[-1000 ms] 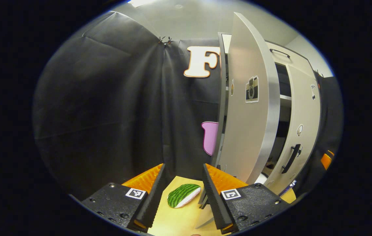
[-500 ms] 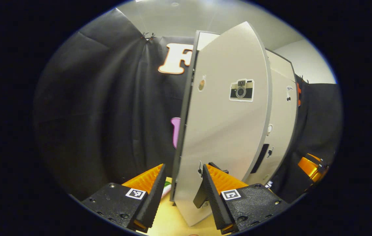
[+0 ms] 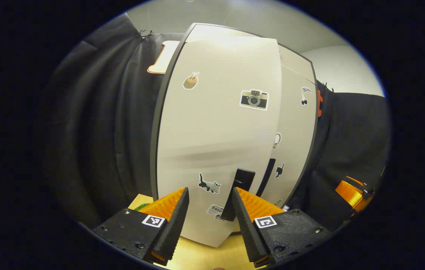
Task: Grab one shoe with the right hand and put it into the shoe cabinet, grab the other shoe with the left hand and put it into the shoe cabinet; then close the right door with the right hand and the left door with the left hand.
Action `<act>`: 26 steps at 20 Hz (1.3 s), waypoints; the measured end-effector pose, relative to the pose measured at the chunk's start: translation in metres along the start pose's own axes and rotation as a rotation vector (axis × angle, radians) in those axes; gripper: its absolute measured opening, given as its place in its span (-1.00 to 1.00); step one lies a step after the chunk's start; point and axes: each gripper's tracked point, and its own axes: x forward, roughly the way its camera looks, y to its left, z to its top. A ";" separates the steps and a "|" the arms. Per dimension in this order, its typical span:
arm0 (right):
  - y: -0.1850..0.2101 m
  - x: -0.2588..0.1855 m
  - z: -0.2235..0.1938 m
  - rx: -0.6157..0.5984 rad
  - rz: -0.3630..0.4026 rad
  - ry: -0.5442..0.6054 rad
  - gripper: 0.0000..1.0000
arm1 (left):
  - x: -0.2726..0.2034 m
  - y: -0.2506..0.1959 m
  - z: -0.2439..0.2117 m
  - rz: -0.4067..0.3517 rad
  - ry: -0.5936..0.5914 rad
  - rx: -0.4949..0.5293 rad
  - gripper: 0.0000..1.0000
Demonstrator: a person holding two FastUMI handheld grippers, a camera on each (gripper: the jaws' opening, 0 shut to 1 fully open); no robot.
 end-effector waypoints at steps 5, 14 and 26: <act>-0.007 -0.007 -0.001 0.008 -0.008 0.009 0.69 | 0.003 -0.004 0.001 -0.017 -0.017 0.015 0.44; 0.000 -0.017 -0.002 0.010 0.005 0.016 0.70 | 0.023 -0.032 0.008 -0.108 -0.025 0.036 0.44; 0.014 -0.026 0.002 0.010 0.013 0.012 0.70 | -0.025 -0.042 0.025 -0.129 -0.088 0.068 0.44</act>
